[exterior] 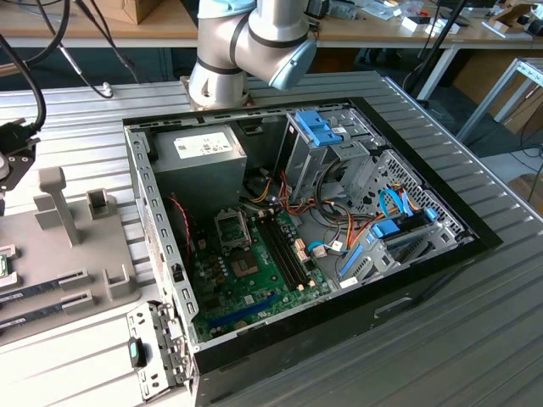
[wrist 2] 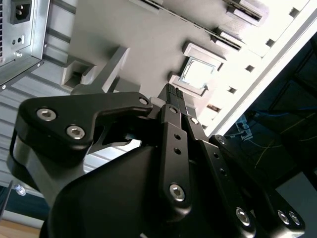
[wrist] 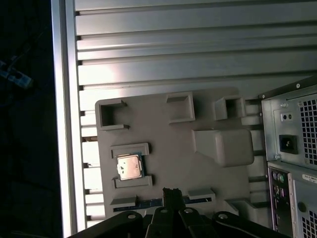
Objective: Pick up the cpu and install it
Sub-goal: 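Reach for the cpu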
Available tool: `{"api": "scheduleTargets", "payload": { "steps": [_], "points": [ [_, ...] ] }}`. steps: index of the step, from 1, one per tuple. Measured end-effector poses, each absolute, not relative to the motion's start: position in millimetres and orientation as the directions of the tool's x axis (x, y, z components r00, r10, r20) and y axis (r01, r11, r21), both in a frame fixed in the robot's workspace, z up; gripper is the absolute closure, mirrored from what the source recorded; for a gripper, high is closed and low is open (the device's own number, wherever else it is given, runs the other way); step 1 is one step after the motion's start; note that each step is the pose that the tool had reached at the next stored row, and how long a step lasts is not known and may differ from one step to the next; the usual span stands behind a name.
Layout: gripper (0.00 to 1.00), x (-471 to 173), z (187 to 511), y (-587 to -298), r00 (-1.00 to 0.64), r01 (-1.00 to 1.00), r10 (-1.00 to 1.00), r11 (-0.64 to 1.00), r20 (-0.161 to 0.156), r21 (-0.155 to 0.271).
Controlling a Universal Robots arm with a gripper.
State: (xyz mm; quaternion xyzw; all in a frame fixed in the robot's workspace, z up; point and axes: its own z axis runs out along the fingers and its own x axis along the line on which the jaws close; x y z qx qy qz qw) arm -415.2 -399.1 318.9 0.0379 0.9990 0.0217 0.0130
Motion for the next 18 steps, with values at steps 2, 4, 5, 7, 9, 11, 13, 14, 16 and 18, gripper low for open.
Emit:
{"api": "scheduleTargets", "payload": {
  "steps": [2,4,5,7,9,11,13,14,16,18],
  "points": [
    [0.89,-415.5,318.3,-399.1,-0.997,0.075,0.076,0.996,-0.024,0.044],
    [0.89,-415.7,317.8,-399.1,-0.997,0.075,0.076,0.996,-0.024,0.044],
    [0.89,-415.8,317.4,-399.1,-0.997,0.075,0.076,0.996,-0.024,0.044],
    [0.89,-416.1,316.8,-399.1,-0.997,0.075,0.076,0.996,-0.024,0.044],
    [0.89,-416.5,316.2,-399.1,-0.997,0.075,0.076,0.996,-0.024,0.044],
    [0.89,-416.8,315.6,-399.1,-0.997,0.075,0.076,0.996,-0.024,0.044],
    [0.89,-417.0,315.1,-399.1,-0.997,0.075,0.076,0.996,-0.024,0.044],
    [0.89,-417.2,314.8,-399.1,-0.997,0.075,0.076,0.996,-0.024,0.044],
    [0.89,-417.5,314.1,-399.1,-0.997,0.075,0.076,0.996,-0.024,0.044],
    [0.89,-417.7,313.4,-399.1,-0.997,0.075,0.076,0.996,-0.024,0.044]
  ]
}}
